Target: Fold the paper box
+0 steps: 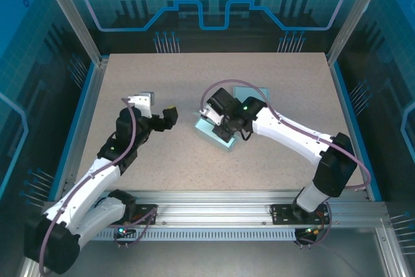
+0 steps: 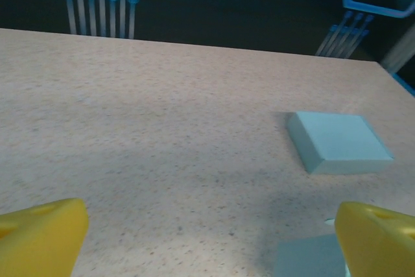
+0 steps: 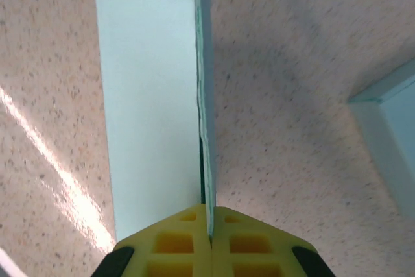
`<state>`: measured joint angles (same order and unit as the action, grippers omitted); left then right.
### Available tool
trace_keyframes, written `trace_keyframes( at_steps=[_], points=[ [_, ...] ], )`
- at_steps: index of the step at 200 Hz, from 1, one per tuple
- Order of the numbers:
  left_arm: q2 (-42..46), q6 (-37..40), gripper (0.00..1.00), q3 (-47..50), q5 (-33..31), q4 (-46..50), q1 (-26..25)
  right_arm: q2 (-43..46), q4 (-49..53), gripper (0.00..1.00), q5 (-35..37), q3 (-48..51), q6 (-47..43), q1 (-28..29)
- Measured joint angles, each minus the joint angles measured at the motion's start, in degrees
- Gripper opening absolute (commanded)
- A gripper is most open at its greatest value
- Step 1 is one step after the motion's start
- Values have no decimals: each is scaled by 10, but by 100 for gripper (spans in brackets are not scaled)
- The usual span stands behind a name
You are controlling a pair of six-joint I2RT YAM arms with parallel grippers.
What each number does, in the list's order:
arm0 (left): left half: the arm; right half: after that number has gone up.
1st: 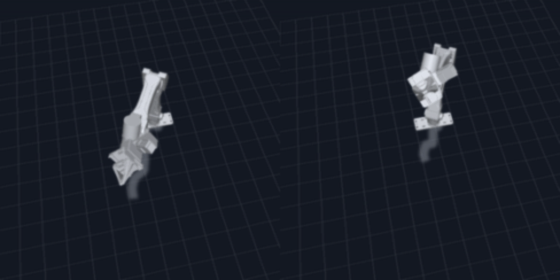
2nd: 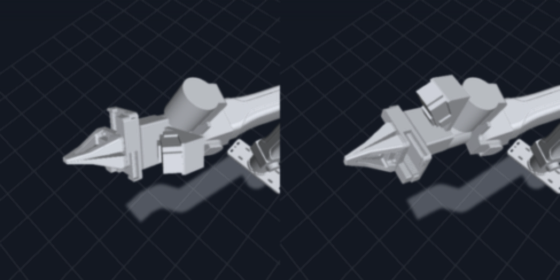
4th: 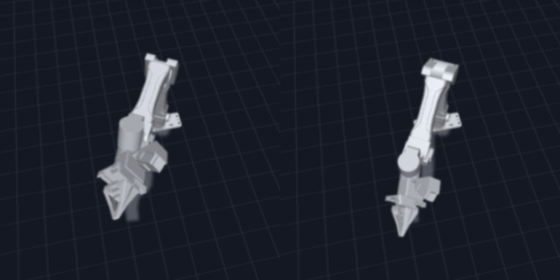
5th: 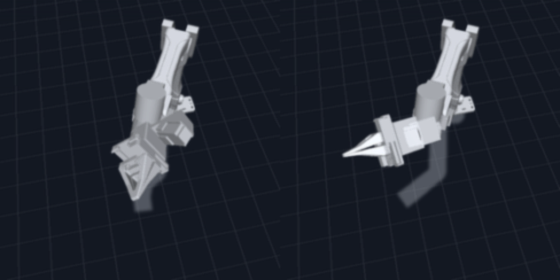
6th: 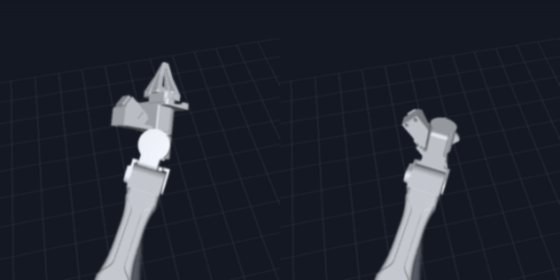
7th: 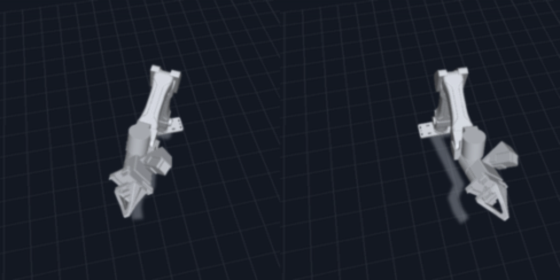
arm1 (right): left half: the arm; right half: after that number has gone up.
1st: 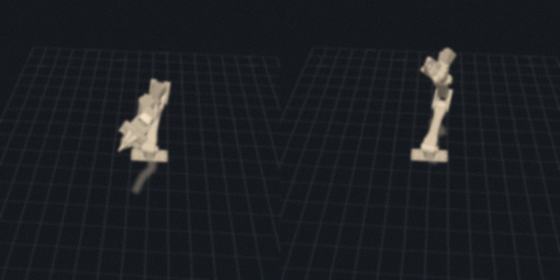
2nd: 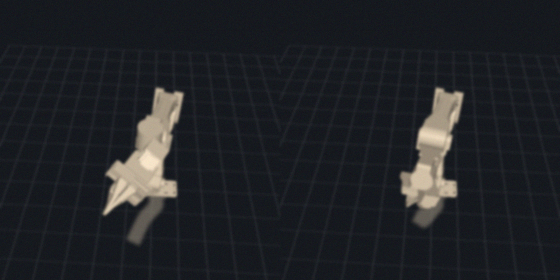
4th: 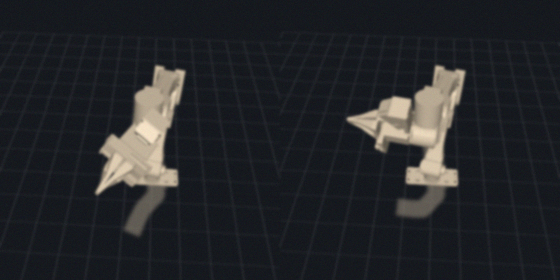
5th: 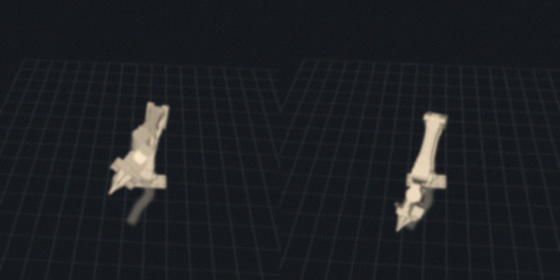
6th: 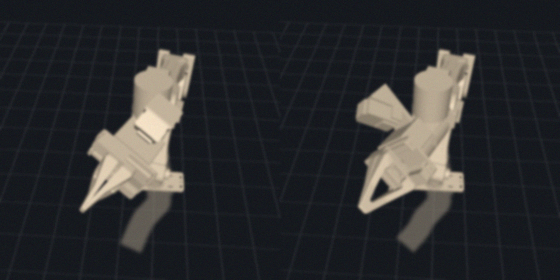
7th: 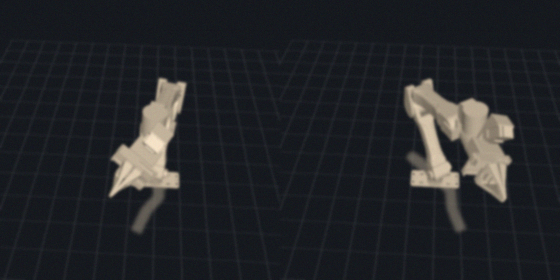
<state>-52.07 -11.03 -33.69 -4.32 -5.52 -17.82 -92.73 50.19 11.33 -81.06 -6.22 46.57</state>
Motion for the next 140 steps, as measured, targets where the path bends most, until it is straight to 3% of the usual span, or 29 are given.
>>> trace_keyframes(
  at_steps=[27,41,71,108,140],
  points=[
    [-76,21,89,9,139,-86,35,-31,30,0,-74,-3,-43,-35],
    [-122,33,77,8,217,-128,56,-50,39,0,-108,-13,-64,-52],
    [-212,86,82,-20,352,-148,87,-79,43,0,-156,-43,-89,-90],
    [-279,229,80,-134,504,-20,94,-92,47,9,-185,-57,-101,-113],
    [-315,372,68,-242,538,153,85,-94,49,16,-201,-62,-106,-113]
  ],
)
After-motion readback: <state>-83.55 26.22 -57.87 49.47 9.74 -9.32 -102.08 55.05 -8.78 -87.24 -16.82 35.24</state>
